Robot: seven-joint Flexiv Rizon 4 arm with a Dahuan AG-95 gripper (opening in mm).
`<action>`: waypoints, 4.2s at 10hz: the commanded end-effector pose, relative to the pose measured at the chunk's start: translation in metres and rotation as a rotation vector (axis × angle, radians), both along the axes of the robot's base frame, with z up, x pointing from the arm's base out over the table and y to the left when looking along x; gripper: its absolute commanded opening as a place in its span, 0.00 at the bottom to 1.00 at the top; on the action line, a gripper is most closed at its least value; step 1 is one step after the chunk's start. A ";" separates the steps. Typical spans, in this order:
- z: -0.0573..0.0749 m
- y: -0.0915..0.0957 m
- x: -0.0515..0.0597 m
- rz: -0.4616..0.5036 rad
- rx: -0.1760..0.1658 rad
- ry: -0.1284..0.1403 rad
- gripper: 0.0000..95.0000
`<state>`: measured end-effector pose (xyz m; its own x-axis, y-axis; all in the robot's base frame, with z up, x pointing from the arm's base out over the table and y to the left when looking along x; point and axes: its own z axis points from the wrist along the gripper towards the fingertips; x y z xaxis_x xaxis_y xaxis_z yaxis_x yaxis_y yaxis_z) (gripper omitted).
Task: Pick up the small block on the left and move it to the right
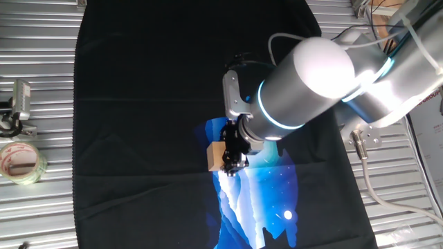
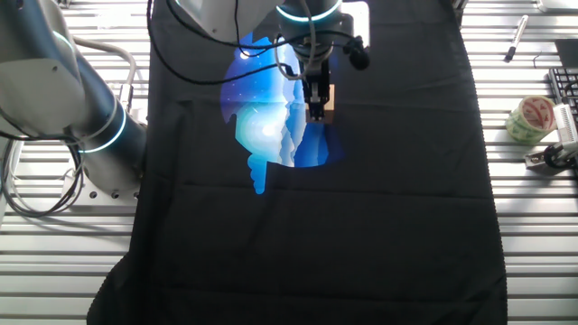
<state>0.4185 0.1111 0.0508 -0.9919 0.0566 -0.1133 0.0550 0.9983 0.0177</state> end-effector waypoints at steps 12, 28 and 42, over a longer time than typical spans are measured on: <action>0.011 0.060 0.000 -0.105 -0.005 0.001 0.00; 0.010 0.082 -0.003 0.026 -0.010 0.012 0.00; -0.002 0.082 -0.003 0.021 -0.004 0.004 0.00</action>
<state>0.4172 0.1949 0.0314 -0.9927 0.0358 -0.1151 0.0344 0.9993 0.0140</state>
